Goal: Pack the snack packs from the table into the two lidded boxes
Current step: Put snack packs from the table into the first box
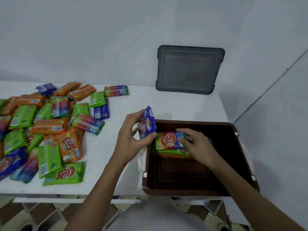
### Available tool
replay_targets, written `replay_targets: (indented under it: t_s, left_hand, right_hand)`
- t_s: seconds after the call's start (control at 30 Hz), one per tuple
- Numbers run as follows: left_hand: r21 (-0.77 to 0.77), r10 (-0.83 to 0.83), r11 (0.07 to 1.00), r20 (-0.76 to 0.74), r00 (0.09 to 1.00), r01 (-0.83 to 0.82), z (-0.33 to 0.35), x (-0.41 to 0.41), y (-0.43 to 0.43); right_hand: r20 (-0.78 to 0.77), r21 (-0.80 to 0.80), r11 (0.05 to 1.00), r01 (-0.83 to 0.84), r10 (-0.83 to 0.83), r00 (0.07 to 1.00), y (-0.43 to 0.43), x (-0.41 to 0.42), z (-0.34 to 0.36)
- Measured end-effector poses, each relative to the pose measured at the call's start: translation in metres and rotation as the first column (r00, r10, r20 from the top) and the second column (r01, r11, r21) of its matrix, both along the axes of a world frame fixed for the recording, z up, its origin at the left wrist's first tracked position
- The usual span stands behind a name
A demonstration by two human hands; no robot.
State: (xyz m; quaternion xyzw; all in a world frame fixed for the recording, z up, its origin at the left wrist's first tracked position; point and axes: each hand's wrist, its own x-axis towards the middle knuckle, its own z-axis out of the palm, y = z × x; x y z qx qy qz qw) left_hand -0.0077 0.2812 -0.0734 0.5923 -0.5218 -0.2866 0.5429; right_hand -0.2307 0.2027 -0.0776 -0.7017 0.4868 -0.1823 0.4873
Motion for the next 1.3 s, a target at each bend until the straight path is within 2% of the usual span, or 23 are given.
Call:
replay_targets:
  t_s: [0.13,0.27,0.33,0.43,0.5,0.57,0.67,0.77,0.87,0.97,1.17,1.3]
  left_hand:
    - [0.003,-0.043,0.999,0.032,0.999,0.043,0.005,-0.004,-0.003]
    - [0.027,-0.072,0.997,0.082,0.994,0.07,0.008,-0.002,-0.004]
    - [0.038,-0.084,0.996,0.113,0.99,0.08,0.007,-0.001,-0.004]
    - [0.046,-0.111,0.993,0.157,0.981,0.105,0.007,-0.001,-0.005]
    - [0.044,-0.136,0.991,0.184,0.974,0.13,0.009,-0.001,-0.005]
    - [0.044,-0.158,0.987,0.218,0.963,0.152,0.011,-0.001,-0.005]
    - [0.049,-0.177,0.984,0.322,0.93,0.17,0.013,-0.001,-0.007]
    - [0.059,-0.187,0.982,0.403,0.896,0.179,0.014,-0.002,-0.011]
    - [0.058,-0.179,0.983,0.471,0.863,0.172,0.015,-0.004,-0.012]
    - [0.043,-0.146,0.989,0.528,0.836,0.145,0.015,-0.007,-0.013]
    - [0.077,-0.16,0.987,0.451,0.878,0.14,0.014,-0.004,-0.011]
    - [0.071,-0.122,0.992,0.493,0.861,0.1,0.003,0.002,-0.008]
  right_hand:
    - [-0.23,-0.211,0.974,-0.078,0.028,0.973,-0.001,0.007,-0.009]
    - [-0.36,-0.383,0.91,-0.162,0.014,0.933,0.003,0.014,-0.014]
    - [-0.422,-0.395,0.895,-0.207,0.023,0.906,0.002,0.014,-0.015]
    - [-0.425,-0.355,0.912,-0.207,0.04,0.904,0.0,0.009,-0.006]
    - [-0.394,-0.391,0.904,-0.173,0.005,0.919,-0.001,0.005,0.006]
    - [-0.274,-0.408,0.907,-0.103,-0.014,0.962,0.001,0.005,0.024]
    - [0.072,-0.204,0.979,0.007,0.008,0.997,0.004,0.012,0.049]
    - [0.236,-0.073,0.997,-0.027,0.044,0.971,0.006,0.021,0.061]
    - [0.285,-0.016,0.998,-0.064,0.066,0.956,0.009,0.027,0.06]
    - [0.293,-0.029,0.998,-0.049,0.056,0.954,0.01,0.029,0.057]
    - [0.286,0.006,1.0,-0.003,0.001,0.958,0.004,0.002,0.06]
    - [0.262,0.039,0.997,0.067,-0.075,0.962,-0.004,-0.04,0.062]
